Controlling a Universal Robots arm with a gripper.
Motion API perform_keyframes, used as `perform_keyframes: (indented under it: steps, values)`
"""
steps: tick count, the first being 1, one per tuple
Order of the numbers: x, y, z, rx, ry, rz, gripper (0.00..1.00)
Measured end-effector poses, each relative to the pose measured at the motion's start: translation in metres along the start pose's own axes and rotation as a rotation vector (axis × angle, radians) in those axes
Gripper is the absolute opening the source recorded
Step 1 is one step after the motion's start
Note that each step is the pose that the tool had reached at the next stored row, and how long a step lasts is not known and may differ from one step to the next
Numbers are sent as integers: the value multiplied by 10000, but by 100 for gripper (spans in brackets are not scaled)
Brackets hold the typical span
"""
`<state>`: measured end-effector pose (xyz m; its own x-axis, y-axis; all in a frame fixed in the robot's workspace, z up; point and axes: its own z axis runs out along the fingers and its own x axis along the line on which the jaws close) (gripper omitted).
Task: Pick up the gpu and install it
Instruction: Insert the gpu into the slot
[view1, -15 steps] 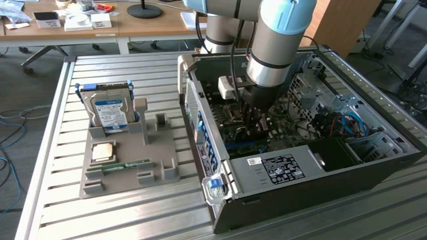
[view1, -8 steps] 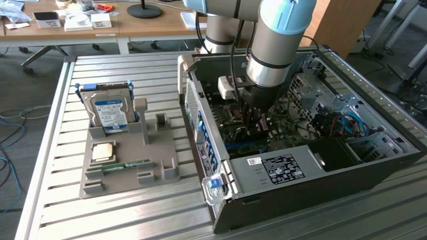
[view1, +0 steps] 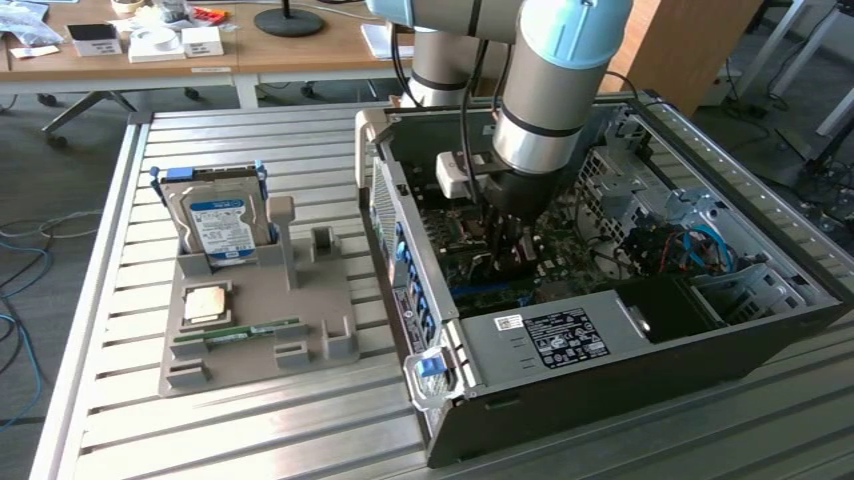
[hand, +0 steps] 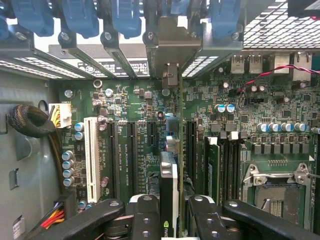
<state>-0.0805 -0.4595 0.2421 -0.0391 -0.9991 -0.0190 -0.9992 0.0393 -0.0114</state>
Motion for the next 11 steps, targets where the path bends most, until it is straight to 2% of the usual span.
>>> perform_keyframes:
  steps: [11]
  values:
    - [1,9,13,0,3,-101,27]
